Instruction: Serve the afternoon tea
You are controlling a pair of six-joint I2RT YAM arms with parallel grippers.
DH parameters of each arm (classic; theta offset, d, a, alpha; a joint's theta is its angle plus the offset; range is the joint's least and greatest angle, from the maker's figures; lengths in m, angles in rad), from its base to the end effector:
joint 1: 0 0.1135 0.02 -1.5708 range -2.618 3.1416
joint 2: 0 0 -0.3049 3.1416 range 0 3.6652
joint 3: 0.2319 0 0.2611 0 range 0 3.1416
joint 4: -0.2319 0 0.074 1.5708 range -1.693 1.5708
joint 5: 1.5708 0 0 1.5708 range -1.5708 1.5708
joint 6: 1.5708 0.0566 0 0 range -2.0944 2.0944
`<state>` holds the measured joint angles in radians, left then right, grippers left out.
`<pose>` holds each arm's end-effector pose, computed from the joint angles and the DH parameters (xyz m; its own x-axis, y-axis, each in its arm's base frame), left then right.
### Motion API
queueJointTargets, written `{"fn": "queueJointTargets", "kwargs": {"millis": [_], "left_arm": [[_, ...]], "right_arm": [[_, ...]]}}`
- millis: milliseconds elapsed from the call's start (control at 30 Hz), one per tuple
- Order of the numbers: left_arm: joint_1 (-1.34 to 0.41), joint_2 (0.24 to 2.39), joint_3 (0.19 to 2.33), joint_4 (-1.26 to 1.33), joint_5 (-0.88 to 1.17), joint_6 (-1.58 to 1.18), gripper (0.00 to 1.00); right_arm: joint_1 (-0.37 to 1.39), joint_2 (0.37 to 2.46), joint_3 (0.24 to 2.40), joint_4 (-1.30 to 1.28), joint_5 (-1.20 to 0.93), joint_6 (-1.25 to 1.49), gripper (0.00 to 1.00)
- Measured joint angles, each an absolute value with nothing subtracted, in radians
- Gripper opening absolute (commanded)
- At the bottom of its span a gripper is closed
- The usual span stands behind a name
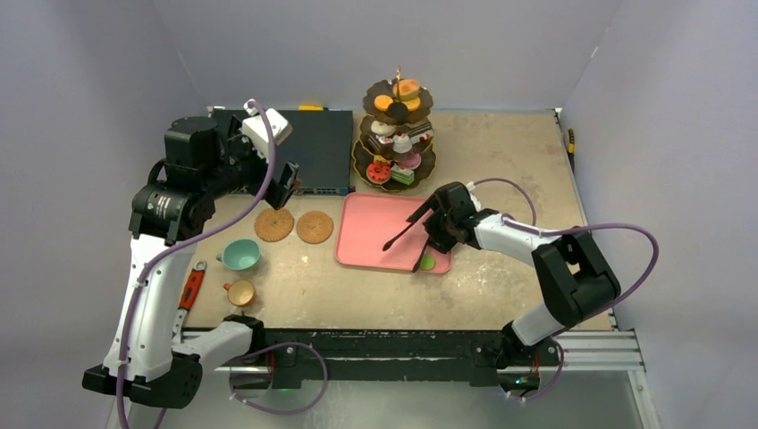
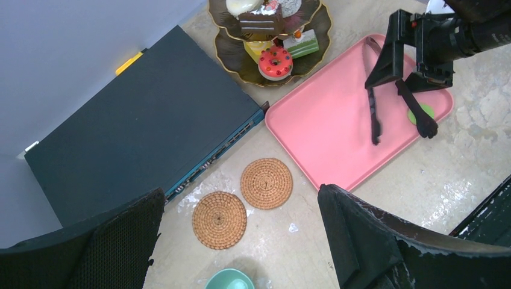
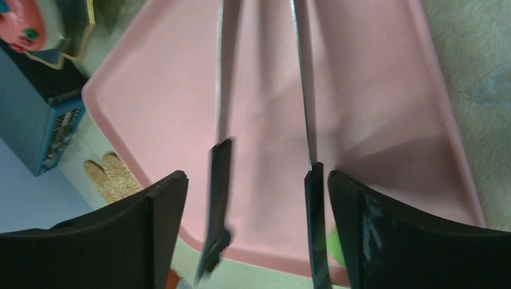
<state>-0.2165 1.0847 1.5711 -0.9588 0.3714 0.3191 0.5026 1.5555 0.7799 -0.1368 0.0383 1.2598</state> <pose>0.1782 -0.0602 0.4972 -0.2601 0.3565 -0.8973 0.6292 0.7675 0.1226 0.2803 0.1516 0.1800 -0.6508 0.7278 -0.2161 0.5189 0.6342 0.5732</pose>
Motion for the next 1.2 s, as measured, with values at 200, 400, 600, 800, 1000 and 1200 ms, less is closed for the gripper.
{"fn": "queueJointTargets", "kwargs": {"millis": [200, 400, 600, 800, 1000, 1200], "left_arm": [[-0.216, 1.081, 1.553, -0.958, 0.371, 0.324, 0.99], [-0.216, 1.081, 1.552, -0.958, 0.371, 0.326, 0.99], [-0.216, 1.081, 1.552, -0.959, 0.371, 0.325, 0.99], [-0.216, 1.088, 1.551, -0.96, 0.37, 0.311, 0.99], [-0.216, 1.128, 1.53, -0.96, 0.35, 0.29, 0.99], [-0.216, 1.141, 1.475, -0.96, 0.292, 0.288, 0.99]], "right_arm": [[0.515, 1.526, 0.784, -0.136, 0.062, 1.258, 0.98], [0.626, 1.463, 0.796, -0.163, 0.149, 1.202, 0.87], [0.86, 1.446, 0.896, -0.112, 0.281, 1.061, 0.81], [0.988, 1.734, 1.198, -0.101, 0.403, 0.908, 0.73], [1.013, 2.016, 1.416, -0.099, 0.466, 0.8, 0.59], [1.008, 2.174, 1.518, -0.12, 0.522, 0.727, 0.46]]}}
